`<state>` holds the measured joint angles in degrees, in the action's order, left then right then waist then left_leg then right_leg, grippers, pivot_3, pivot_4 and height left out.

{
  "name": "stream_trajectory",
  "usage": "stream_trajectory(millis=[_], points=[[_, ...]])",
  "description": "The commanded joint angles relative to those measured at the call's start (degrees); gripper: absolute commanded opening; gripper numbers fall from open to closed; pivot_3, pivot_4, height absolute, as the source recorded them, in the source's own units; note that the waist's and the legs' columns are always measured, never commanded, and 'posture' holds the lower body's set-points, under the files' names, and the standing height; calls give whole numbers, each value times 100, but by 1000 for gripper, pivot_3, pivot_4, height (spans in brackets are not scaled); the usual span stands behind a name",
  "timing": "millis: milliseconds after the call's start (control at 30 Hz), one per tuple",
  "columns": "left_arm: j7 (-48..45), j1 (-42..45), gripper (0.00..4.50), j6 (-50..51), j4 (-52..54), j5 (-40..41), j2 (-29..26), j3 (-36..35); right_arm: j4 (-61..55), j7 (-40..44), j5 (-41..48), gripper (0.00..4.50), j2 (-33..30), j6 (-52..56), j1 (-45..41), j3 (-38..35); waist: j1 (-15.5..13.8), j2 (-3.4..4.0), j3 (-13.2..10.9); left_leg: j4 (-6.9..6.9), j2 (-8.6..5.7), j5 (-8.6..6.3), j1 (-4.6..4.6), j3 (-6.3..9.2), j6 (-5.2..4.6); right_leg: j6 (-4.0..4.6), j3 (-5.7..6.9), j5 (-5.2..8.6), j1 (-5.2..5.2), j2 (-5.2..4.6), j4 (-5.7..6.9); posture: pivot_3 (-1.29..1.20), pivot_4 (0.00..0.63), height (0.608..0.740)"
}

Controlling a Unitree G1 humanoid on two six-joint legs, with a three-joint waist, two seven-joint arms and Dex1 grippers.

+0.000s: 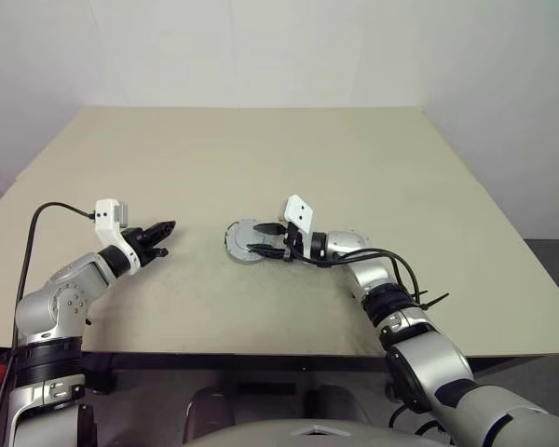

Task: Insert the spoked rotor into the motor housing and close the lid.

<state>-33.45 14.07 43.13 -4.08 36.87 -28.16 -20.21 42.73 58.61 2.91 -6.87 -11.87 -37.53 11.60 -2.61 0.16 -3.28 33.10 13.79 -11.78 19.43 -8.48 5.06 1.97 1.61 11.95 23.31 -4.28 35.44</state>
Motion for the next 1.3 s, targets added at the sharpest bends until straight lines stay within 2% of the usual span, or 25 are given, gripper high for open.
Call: stream_trajectory(millis=[33,267,500,867,967,1067,1300], points=[[14,52,0,-28,109,102,-15,-124,-20,-34,-45,2281,-11,-20,-136,28,0,0,0,0,0,0,0,0,0,0,0,0,0,0,0,0,0,740],[46,61,0,-25,118,98,29,-81,-133,117,-20,2281,-44,309,-140,75,2,0,0,0,0,0,-1,0,0,0,-1,0,0,0,0,0,0,740],[56,69,0,3,119,97,41,-72,-182,-68,-35,4480,66,119,-162,33,2,0,0,0,0,0,0,0,0,0,-1,0,0,0,0,0,0,740],[94,60,0,64,129,115,24,-121,-19,-126,-33,4480,146,261,-256,17,2,-2,-2,-1,0,-1,5,0,-1,2,0,2,2,0,-5,0,0,740],[103,58,0,70,129,118,13,-132,56,-149,-24,3882,169,285,-281,1,2,-2,-2,-1,1,-1,3,0,-1,2,0,2,2,0,-4,0,0,740],[112,60,0,95,155,136,6,-138,107,-173,-38,2994,177,282,-309,-4,5,-2,-2,-1,1,-1,4,0,-1,2,0,2,2,0,-4,0,0,740],[134,79,0,151,223,176,74,-32,58,-214,40,2999,243,461,-424,-66,4,-2,-2,-1,1,-1,3,0,-2,2,0,2,2,0,-4,0,0,740]])
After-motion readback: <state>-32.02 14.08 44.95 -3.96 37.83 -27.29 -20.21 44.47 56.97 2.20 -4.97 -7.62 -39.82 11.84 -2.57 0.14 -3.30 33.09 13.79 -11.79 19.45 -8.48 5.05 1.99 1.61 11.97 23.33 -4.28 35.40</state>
